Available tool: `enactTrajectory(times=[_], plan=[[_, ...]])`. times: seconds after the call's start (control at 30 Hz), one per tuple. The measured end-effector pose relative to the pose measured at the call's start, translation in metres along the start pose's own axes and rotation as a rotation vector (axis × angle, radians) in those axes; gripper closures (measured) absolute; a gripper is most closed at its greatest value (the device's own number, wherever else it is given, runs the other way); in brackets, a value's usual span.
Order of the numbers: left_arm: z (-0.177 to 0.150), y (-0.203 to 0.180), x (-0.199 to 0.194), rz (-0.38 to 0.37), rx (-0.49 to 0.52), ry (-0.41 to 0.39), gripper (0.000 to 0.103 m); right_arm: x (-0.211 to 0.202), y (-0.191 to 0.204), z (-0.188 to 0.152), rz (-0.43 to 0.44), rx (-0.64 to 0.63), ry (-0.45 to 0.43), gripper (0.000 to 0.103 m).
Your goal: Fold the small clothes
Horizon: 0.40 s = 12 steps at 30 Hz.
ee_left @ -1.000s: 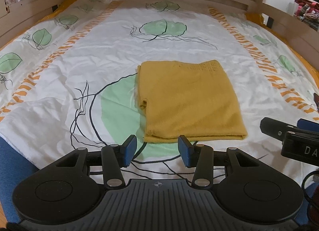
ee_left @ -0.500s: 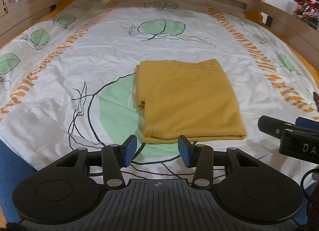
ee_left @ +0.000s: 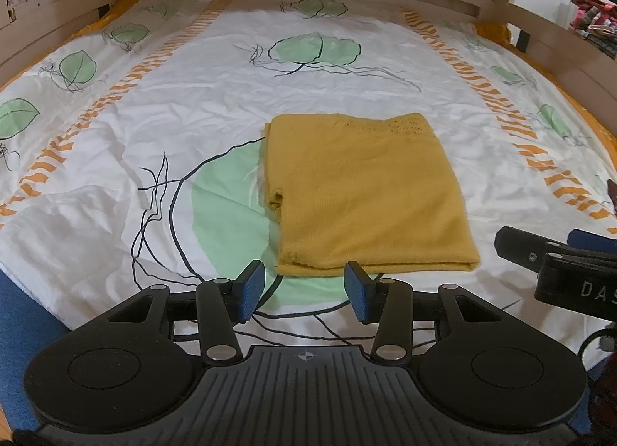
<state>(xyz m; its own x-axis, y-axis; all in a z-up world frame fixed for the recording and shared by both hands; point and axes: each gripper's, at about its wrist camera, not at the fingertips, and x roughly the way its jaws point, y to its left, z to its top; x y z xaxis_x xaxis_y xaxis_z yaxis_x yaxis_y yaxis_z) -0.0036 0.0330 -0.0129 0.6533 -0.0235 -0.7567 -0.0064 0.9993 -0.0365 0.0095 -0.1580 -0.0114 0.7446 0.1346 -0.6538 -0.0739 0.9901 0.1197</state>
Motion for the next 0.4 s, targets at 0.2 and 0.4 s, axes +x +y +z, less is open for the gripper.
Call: enactTrajectory(times=[0.2, 0.4], plan=[[0.0012, 0.002, 0.004, 0.001, -0.003, 0.007, 0.059, 0.0047, -0.0007, -0.0008, 0.006, 0.003, 0.014, 0.002], [0.0015, 0.0024, 0.0084, 0.003, -0.001, 0.017, 0.059, 0.0078, -0.0004, -0.0017, 0.009, 0.011, 0.027, 0.002]])
